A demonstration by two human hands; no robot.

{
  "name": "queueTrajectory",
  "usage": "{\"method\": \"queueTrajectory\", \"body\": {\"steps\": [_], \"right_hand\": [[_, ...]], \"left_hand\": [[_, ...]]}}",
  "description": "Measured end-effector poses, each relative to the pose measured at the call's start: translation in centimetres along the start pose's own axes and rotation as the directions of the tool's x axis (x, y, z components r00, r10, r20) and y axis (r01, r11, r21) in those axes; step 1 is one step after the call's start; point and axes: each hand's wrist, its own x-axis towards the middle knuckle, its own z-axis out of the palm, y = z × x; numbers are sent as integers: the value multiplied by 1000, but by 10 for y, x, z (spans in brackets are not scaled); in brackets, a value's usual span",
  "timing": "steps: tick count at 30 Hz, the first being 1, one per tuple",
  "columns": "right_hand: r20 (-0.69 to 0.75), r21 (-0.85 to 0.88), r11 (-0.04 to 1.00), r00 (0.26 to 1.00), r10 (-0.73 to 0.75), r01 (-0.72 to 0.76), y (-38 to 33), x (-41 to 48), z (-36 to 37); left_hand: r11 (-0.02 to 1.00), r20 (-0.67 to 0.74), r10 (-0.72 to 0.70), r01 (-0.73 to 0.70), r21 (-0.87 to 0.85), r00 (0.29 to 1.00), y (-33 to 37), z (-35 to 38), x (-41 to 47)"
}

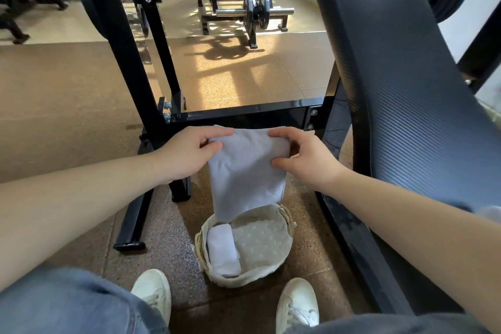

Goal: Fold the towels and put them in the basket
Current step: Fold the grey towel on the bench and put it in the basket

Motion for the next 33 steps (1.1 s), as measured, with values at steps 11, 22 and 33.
{"method": "queueTrajectory", "body": {"steps": [11, 22, 33], "right_hand": [[-17, -64, 998, 1000, -24, 23, 2, 1, -4], [-21, -106, 992, 997, -70, 68, 3, -3, -11], [-104, 293, 955, 991, 88, -54, -2, 0, -6]], "left_hand": [[991, 12, 35, -36, 131, 999, 0, 3, 3], [982, -78, 90, -75, 172, 993, 4, 5, 2], [993, -150, -8, -9, -115, 989, 3, 3, -1]]}}
